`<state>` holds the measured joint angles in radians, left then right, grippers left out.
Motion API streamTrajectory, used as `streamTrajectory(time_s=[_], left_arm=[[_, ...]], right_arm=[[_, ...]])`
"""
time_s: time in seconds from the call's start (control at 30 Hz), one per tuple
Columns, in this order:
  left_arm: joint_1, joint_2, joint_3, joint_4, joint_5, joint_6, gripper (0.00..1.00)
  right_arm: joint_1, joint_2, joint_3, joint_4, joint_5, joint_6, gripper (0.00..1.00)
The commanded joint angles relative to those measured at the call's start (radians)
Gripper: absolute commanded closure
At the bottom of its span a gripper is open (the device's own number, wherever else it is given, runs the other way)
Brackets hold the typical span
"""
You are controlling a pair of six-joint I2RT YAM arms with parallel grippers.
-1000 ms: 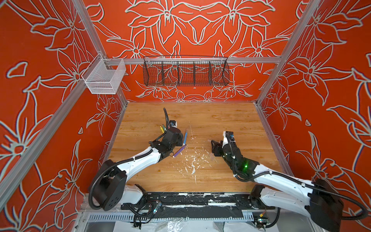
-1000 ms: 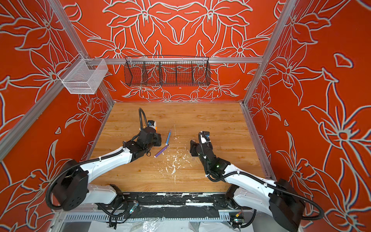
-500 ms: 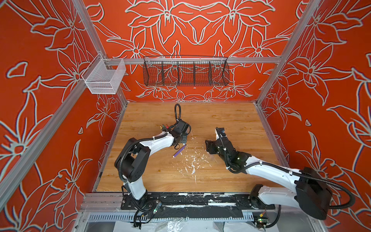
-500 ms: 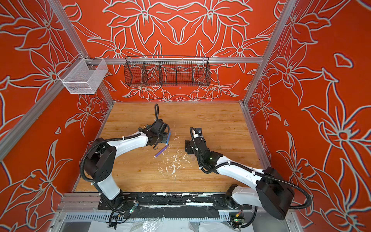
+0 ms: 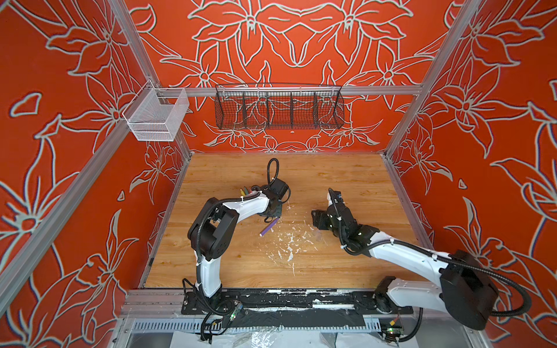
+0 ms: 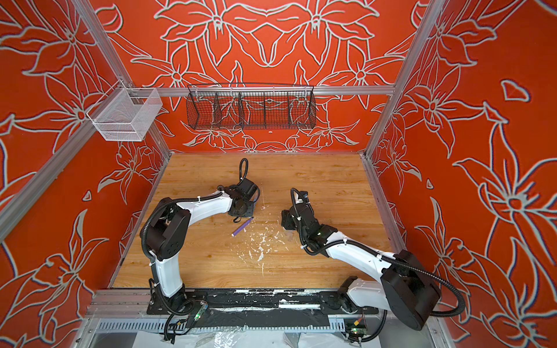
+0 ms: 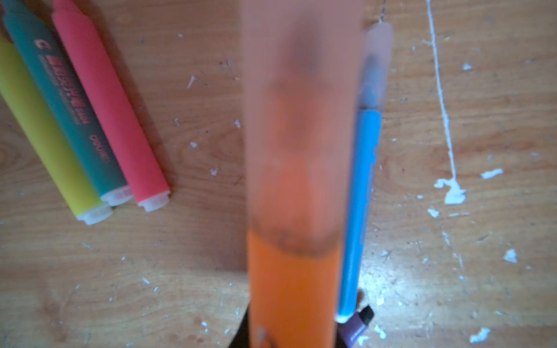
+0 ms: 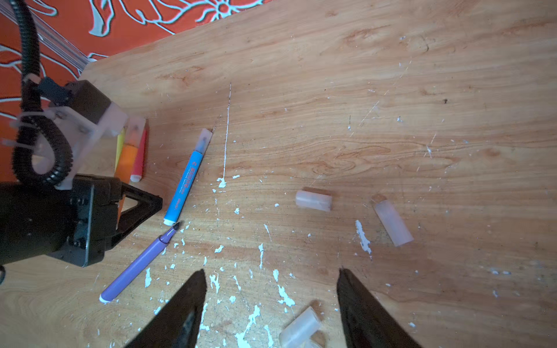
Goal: Insert the pens into the pen caps
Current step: 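Lay the capped orange marker down with the left gripper while the right withdraws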
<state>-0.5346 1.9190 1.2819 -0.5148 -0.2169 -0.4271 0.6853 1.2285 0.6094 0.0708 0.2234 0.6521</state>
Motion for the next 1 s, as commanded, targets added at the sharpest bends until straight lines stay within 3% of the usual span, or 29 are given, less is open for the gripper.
streamTrajectory(time_s=[0.0,0.17,0.5,0.8,0.97], left_arm=[[0.007,0.025,0.029,-0.042,0.028,-0.001,0.95],[0.008,0.018,0.034,-0.039,0.025,0.009,0.78],[0.005,-0.134,-0.031,0.013,0.069,0.067,0.63],[-0.071,-0.529,-0.350,0.159,0.012,0.093,0.57],[-0.097,-0.760,-0.618,0.224,-0.012,0.102,0.45]], right_arm=[[-0.018,-0.003,-0.006,-0.018,-0.045,0.037,0.31],[-0.037,-0.010,-0.024,-0.011,-0.054,0.056,0.31],[-0.064,0.003,-0.030,0.002,-0.111,0.082,0.32],[-0.092,0.029,-0.020,-0.013,-0.150,0.100,0.34],[-0.102,0.027,-0.033,0.014,-0.197,0.117,0.35]])
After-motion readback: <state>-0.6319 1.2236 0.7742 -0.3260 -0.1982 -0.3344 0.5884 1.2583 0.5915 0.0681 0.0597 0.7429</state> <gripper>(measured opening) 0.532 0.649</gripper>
